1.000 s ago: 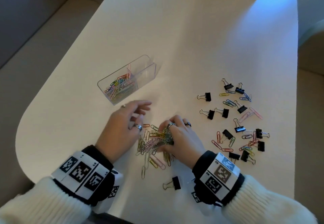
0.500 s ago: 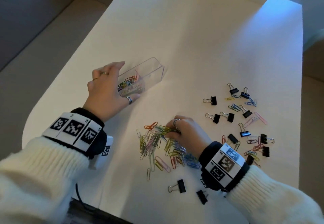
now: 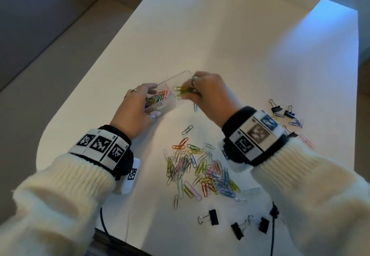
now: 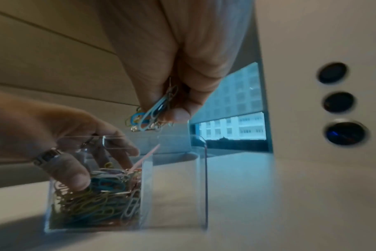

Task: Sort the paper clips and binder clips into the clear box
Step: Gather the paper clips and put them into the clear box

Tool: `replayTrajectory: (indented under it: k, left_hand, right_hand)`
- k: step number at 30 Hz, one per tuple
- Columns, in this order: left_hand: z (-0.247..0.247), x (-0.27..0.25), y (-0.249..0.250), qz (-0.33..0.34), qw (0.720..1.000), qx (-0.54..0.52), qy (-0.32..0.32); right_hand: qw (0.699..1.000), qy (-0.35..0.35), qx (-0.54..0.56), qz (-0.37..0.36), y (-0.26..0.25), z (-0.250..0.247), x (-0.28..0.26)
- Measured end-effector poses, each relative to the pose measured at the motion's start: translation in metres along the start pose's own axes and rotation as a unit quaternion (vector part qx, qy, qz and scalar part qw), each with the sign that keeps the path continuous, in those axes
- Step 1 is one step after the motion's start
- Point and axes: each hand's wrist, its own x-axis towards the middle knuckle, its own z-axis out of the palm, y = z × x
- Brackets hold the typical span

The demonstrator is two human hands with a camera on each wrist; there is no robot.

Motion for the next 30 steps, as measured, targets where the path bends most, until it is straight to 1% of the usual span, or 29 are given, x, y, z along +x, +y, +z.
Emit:
replayTrajectory:
  k: [3,5,8,9,12,13,15,16,18,20,22,24,25,26,27,28,30]
  left_hand:
    - [-0.001,-0.001,0.001,0.004,1.0,-0.017,0.005]
    - [-0.002,-0.002,0.003,-0.004,1.0,-0.028,0.011]
    - [-0.005,-0.002,0.003,-0.018,0.999,-0.035,0.015]
    - [-0.005,-0.002,0.003,-0.022,0.999,-0.037,0.017]
    - [-0.005,-0.001,0.001,-0.035,0.999,-0.033,0.02]
    - [-0.005,-0.001,0.001,-0.038,0.999,-0.032,0.02]
    - [-0.005,-0.002,-0.001,-0.037,0.998,-0.044,0.019]
    - [-0.005,-0.002,-0.001,-0.033,0.998,-0.054,0.017]
    - [-0.006,-0.003,-0.002,-0.028,0.997,-0.07,0.018]
    - [-0.006,-0.003,-0.003,-0.028,0.997,-0.076,0.02]
    - [-0.006,-0.002,-0.003,-0.021,0.997,-0.078,0.014]
    - [-0.006,-0.003,-0.003,-0.015,0.996,-0.089,0.012]
    - [-0.006,-0.003,-0.002,-0.015,0.996,-0.09,0.012]
    - [-0.006,-0.003,-0.003,-0.014,0.996,-0.089,0.013]
    - [-0.006,-0.003,-0.002,-0.015,0.996,-0.086,0.013]
    - [-0.006,-0.003,-0.002,-0.015,0.996,-0.086,0.014]
    - [-0.006,-0.003,-0.002,-0.017,0.996,-0.086,0.015]
  right_hand:
    - [0.993,-0.014,-0.096,-0.072,-0.017,0.006,0.024]
    - [0.979,-0.036,-0.165,-0.113,-0.026,0.01,0.032]
    - [0.955,-0.075,-0.231,-0.168,-0.038,0.012,0.036]
    - [0.95,-0.1,-0.24,-0.171,-0.041,0.014,0.038]
    - [0.95,-0.178,-0.223,-0.127,-0.049,0.018,0.045]
    - [0.948,-0.189,-0.218,-0.136,-0.05,0.019,0.049]
    - [0.947,-0.189,-0.204,-0.164,-0.047,0.022,0.054]
    - [0.954,-0.188,-0.17,-0.159,-0.045,0.022,0.055]
    - [0.976,-0.172,-0.065,-0.121,-0.038,0.021,0.055]
    - [0.985,-0.147,0.05,-0.072,-0.033,0.018,0.052]
    - [0.982,-0.117,0.144,-0.045,-0.027,0.014,0.05]
    - [0.97,-0.08,0.229,-0.013,-0.017,0.009,0.047]
    - [0.965,-0.059,0.256,0.007,-0.012,0.006,0.045]
    - [0.97,-0.032,0.242,0.016,-0.007,0.005,0.043]
    - [0.982,-0.009,0.188,0.013,-0.003,0.004,0.041]
    - [0.994,-0.004,0.112,0.001,0.002,0.005,0.04]
    - [0.999,-0.037,-0.024,-0.031,0.006,0.01,0.036]
